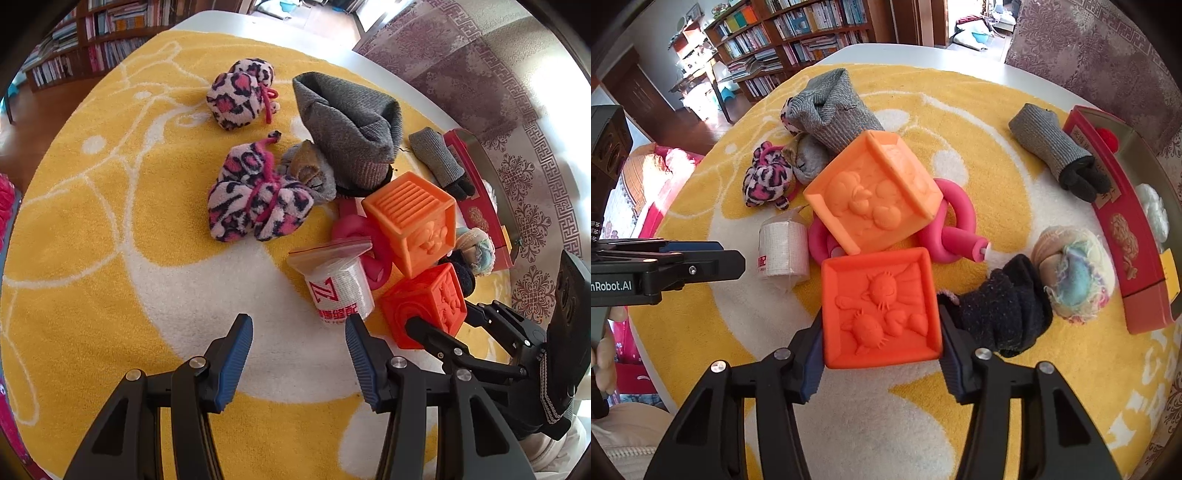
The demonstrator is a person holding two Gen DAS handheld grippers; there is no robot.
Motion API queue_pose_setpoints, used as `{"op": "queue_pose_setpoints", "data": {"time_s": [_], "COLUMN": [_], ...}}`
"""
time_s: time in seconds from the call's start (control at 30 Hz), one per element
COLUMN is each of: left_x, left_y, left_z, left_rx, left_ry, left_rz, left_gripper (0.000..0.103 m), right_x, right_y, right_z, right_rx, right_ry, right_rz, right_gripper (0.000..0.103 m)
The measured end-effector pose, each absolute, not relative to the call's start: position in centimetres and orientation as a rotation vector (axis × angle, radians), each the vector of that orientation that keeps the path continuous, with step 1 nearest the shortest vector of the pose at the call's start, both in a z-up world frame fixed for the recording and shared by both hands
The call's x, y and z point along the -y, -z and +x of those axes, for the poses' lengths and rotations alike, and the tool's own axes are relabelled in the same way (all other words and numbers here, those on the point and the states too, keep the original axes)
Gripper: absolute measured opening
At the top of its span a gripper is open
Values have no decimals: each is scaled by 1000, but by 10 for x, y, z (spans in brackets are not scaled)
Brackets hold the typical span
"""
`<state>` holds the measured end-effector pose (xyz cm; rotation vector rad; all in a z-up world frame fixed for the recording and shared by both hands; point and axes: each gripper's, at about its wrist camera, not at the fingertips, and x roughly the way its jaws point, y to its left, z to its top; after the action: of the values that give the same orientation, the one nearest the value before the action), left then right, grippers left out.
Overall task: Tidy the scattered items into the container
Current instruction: 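Move both tools back over the remaining toys, then grasp the bagged tape roll with the left tool while the right tool grasps the orange cube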
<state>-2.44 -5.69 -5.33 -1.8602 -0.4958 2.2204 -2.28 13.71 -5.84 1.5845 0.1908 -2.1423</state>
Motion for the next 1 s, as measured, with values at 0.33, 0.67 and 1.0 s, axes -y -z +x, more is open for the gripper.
{"op": "queue_pose_setpoints", "data": {"time_s": [0.33, 0.67, 1.0], "left_x": [28, 26, 17], "left_y": [70, 79, 43], "left_z": [-41, -50, -35], "left_rx": [526, 673, 594], "left_ry": [-2201, -2246, -2344], "left_rz": [-1920, -1912, -1828], "left_gripper": [54, 42, 40], "right_x": [-180, -204, -240], "right_y": [36, 30, 9], "right_z": [-10, -6, -15], "right_rx": [-83, -64, 78], "right_ry": [2179, 2173, 2223], "right_rz": [1549, 1526, 1479], "right_gripper": [57, 57, 57]}}
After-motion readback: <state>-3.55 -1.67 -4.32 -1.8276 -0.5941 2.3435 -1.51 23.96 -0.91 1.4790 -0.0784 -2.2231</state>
